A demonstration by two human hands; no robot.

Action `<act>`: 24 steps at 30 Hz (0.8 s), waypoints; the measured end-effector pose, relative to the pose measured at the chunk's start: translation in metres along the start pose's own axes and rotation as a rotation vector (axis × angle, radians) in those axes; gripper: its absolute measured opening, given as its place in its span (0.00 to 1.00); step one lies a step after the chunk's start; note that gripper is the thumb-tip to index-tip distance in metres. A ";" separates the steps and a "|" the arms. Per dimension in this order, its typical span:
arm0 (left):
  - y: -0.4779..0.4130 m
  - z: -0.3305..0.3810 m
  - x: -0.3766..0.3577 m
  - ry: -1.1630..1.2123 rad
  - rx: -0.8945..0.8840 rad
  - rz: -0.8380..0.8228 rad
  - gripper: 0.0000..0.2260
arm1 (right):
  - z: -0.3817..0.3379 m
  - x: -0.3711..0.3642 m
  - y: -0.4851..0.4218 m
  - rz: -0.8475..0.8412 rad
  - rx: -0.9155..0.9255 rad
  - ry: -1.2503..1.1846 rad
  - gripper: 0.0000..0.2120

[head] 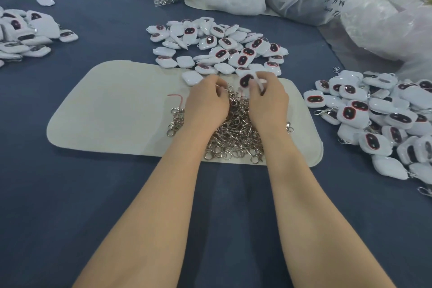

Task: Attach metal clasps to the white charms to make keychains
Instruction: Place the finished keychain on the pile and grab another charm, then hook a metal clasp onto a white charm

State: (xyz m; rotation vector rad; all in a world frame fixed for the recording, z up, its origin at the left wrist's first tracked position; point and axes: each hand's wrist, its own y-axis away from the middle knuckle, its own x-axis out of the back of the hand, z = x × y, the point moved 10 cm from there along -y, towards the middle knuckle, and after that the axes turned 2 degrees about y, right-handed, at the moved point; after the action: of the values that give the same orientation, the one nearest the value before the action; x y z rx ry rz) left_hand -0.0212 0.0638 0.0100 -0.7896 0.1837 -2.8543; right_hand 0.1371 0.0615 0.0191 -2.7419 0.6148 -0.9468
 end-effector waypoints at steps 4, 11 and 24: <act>-0.002 0.005 0.014 0.140 -0.027 0.100 0.09 | 0.000 0.006 -0.001 0.003 -0.023 -0.267 0.05; 0.003 0.015 0.018 0.389 -0.013 0.076 0.05 | -0.024 -0.012 0.007 -0.217 -0.003 -0.524 0.04; 0.008 -0.043 0.047 1.088 0.406 0.440 0.07 | -0.039 -0.055 0.040 -0.545 0.244 0.464 0.21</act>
State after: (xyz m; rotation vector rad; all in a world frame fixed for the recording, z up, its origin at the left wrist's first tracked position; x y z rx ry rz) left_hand -0.0819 0.0499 -0.0046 0.8065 -0.0881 -2.4264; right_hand 0.0609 0.0487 0.0080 -2.5078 -0.2143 -1.6715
